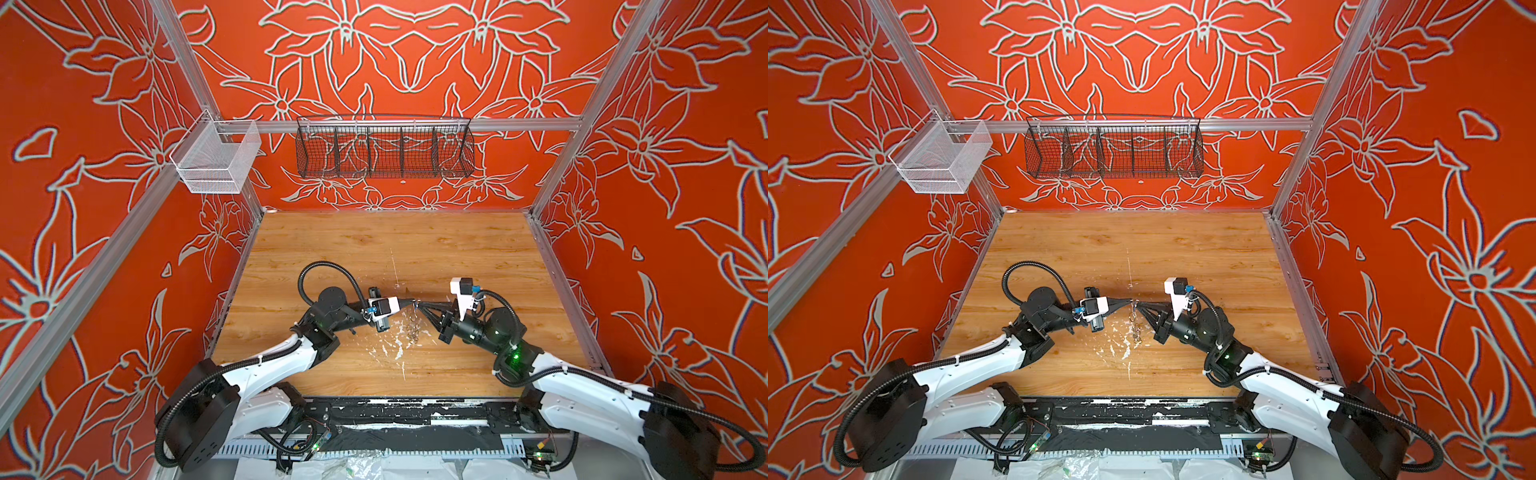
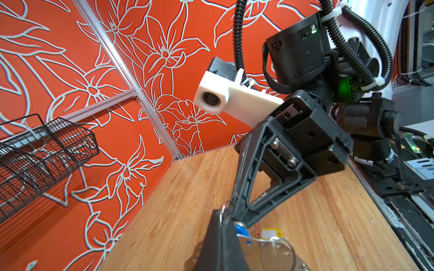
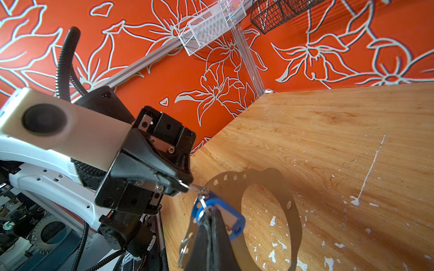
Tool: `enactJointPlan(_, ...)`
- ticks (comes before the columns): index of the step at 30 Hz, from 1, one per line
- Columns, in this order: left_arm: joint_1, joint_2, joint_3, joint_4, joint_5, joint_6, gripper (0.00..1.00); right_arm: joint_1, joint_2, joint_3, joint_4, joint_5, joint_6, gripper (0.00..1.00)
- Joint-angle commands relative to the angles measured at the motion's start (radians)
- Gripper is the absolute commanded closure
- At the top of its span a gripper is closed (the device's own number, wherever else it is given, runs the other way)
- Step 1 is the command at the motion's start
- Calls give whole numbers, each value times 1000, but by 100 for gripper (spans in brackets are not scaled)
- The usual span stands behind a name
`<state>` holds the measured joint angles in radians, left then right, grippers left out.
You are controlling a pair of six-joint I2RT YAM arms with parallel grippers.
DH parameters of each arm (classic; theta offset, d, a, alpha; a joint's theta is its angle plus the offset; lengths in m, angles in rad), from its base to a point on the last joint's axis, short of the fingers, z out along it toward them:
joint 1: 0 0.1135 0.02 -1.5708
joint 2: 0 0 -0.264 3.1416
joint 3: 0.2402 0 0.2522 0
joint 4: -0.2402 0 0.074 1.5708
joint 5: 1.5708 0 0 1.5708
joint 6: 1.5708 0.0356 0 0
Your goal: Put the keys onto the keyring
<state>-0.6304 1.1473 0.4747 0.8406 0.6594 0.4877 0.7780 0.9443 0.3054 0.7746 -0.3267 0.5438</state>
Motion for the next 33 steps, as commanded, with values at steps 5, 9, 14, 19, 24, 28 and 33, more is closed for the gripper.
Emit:
enactJointPlan(5,-8,-23,-10,58,50,17,100,-14,0,-9,35,-6,25,100)
enactJointPlan(9,-8,-27,-15,64,58,18,100,-20,9,-12,47,-12,32,100)
enactJointPlan(14,-8,-31,-21,78,62,15,100,-28,19,-15,61,-21,40,100)
enactJointPlan(19,-9,-29,-28,101,66,3,100,-33,33,-20,81,-30,49,100)
enactJointPlan(24,-8,-29,-32,112,80,1,100,-36,51,-17,96,-39,60,100)
enactJointPlan(28,-8,-31,-40,124,92,8,100,-39,50,-17,101,-46,66,100)
enactJointPlan(33,-8,-28,-42,136,87,-2,100,-45,66,-9,83,-45,70,100)
